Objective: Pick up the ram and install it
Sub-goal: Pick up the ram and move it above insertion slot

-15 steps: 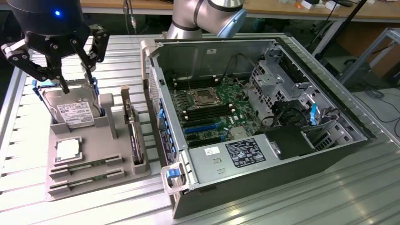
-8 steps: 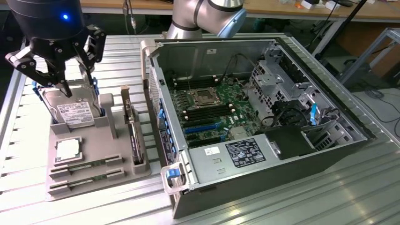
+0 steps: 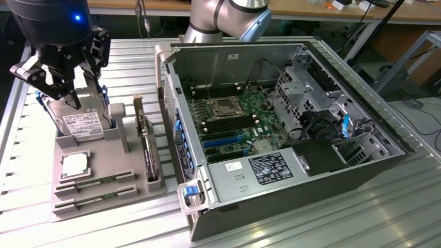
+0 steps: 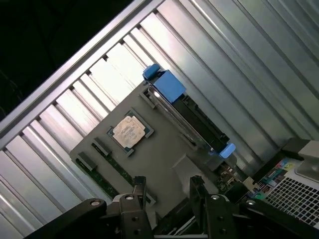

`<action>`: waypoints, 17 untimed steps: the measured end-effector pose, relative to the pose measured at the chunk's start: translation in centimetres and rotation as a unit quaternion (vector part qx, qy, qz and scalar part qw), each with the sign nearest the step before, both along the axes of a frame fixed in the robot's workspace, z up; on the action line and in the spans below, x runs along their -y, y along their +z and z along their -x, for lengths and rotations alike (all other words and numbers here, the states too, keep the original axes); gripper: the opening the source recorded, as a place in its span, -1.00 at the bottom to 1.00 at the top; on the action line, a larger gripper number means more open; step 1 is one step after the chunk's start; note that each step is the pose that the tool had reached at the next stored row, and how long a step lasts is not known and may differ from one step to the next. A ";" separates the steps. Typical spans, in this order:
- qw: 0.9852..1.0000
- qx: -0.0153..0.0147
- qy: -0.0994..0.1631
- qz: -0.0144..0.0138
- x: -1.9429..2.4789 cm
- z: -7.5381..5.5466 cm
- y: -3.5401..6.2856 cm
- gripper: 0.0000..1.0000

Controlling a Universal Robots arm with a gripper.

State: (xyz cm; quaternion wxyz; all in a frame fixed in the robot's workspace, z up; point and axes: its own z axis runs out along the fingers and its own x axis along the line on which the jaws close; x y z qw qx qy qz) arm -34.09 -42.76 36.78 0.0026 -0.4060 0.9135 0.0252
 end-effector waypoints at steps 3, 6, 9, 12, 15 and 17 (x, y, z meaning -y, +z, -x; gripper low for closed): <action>1.000 0.000 0.008 0.000 1.20 0.3 -0.01 -0.04; 0.999 0.000 0.043 0.000 1.40 0.5 0.00 -0.04; 0.996 0.000 0.088 0.000 1.47 0.6 0.00 -0.04; 0.991 0.000 0.131 0.000 1.47 0.6 -0.02 -0.04; 0.986 0.000 0.166 0.000 1.47 0.6 -0.03 -0.04; 0.981 0.000 0.193 0.000 1.47 0.6 -0.03 -0.04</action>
